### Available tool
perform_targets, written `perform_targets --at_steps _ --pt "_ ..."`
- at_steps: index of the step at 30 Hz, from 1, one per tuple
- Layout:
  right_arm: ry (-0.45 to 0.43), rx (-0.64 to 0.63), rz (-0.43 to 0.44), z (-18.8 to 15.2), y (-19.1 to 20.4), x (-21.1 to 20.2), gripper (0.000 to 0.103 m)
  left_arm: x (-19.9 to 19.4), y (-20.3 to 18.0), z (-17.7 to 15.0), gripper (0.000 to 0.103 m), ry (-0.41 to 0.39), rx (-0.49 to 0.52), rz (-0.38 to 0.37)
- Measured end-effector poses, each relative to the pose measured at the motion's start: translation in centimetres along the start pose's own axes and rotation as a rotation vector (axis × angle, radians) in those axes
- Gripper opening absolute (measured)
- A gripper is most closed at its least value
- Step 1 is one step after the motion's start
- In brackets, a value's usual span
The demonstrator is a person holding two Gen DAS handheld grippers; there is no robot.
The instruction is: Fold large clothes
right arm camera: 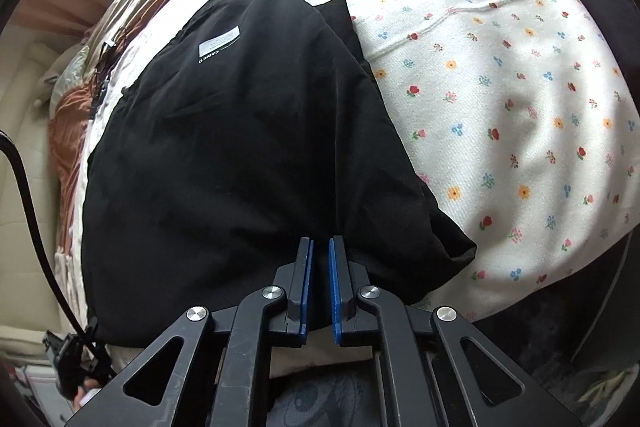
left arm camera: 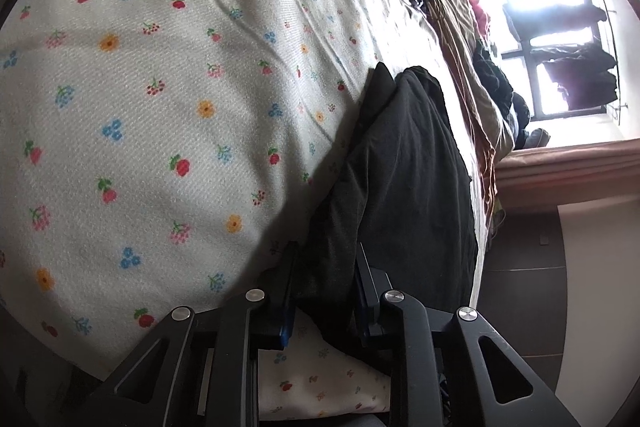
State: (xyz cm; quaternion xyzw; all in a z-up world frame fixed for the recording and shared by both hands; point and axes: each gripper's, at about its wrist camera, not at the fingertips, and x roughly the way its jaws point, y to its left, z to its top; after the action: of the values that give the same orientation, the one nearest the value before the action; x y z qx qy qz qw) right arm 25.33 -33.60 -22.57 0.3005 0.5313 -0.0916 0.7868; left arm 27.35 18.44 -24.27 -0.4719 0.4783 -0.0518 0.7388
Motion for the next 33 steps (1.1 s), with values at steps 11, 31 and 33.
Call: perform_targets --at_steps 11,31,33 --pt "-0.057 -0.267 0.138 -1.8 10.1 -2.5 0.045 0.1 0.0 0.1 0.026 0.012 -0.018 -0.021" --pt "0.072 -0.438 0.104 -5.2 18.0 5.6 0.045 -0.1 1.0 0.3 0.027 0.041 -0.037 -0.065" --pt "0.065 -0.452 0.085 -4.4 18.5 6.0 0.045 -0.1 1.0 0.2 0.027 0.039 -0.039 -0.066"
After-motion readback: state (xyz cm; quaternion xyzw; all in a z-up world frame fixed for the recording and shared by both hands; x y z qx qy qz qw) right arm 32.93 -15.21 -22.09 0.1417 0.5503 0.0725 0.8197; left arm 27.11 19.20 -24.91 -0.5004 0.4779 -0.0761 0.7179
